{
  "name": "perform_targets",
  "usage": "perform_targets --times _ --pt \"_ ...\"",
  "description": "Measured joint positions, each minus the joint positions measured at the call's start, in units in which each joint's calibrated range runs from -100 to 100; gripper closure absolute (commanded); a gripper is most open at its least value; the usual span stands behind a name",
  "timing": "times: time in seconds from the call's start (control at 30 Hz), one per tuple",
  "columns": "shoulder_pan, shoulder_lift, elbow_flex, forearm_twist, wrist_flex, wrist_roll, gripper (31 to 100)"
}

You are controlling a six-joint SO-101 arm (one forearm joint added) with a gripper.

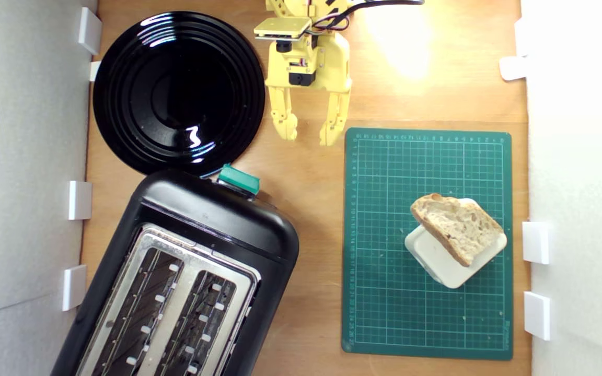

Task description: Pick bread and place in toaster

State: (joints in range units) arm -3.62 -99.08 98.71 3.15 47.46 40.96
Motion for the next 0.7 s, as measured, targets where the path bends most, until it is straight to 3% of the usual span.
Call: perform_targets --times 0.33,0.7 --pt "-2.2 0.0 0.0 -0.44 0.0 0.98 82.3" --pt "-1.46 0.0 0.0 -0.98 0.0 -1.24 79.8"
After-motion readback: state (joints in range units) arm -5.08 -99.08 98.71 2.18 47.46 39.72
